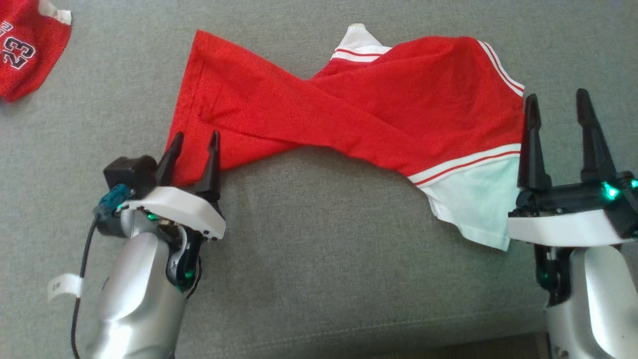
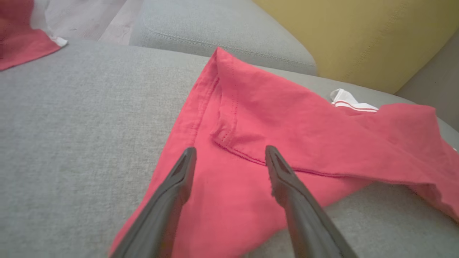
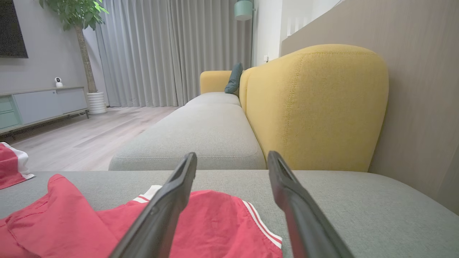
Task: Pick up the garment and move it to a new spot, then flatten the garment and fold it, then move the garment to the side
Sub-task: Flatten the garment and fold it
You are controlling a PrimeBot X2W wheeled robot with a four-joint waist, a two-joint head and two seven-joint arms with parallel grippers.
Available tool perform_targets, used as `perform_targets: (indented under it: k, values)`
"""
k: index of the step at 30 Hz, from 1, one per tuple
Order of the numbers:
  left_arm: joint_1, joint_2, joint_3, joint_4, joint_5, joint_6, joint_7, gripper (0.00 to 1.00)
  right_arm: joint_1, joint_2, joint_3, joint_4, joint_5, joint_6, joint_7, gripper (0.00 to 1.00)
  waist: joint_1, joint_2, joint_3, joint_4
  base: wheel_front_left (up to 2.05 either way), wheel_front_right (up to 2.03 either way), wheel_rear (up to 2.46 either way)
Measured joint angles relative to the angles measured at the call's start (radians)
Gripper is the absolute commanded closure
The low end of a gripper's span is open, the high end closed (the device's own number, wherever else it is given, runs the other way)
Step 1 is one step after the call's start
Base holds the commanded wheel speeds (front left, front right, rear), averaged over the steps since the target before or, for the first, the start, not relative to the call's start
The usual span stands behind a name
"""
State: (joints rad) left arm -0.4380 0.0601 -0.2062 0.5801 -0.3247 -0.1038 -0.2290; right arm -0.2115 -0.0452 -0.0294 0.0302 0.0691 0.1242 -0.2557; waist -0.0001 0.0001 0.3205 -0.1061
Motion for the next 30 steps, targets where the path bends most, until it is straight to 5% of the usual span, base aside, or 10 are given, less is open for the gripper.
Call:
perform_targets:
  k: [19,20,23,28,30]
  values:
    - [-0.147,0.027,0.041,0.139,-0.030,0.025,0.002,0.00,-0.002,0.000,-0.011,0.000,0.010,0.000,0.000,0.00,0.0001,0.0000,0.061,-0.079,0.00,0.00,0.00]
    - [-0.148,0.027,0.039,0.141,-0.030,0.025,-0.001,0.05,-0.002,0.000,-0.012,0.000,0.010,0.000,0.000,0.00,0.0001,0.0000,0.060,-0.078,0.00,0.00,0.00]
    - [-0.148,0.026,0.024,0.155,-0.030,0.017,-0.002,0.52,-0.002,0.000,-0.014,0.000,0.010,0.000,0.000,0.00,0.0000,0.0000,0.057,-0.073,0.00,0.00,0.00]
    - [-0.163,0.026,0.009,0.181,-0.030,0.014,-0.001,0.56,-0.003,0.000,-0.010,0.002,0.010,0.000,0.000,0.00,0.0000,0.0000,0.057,-0.069,0.00,0.00,0.00]
    - [-0.168,0.027,0.000,0.188,-0.029,0.014,-0.002,0.66,-0.003,0.000,-0.009,0.002,0.010,0.000,0.000,0.00,0.0001,0.0000,0.058,-0.070,0.00,0.00,0.00]
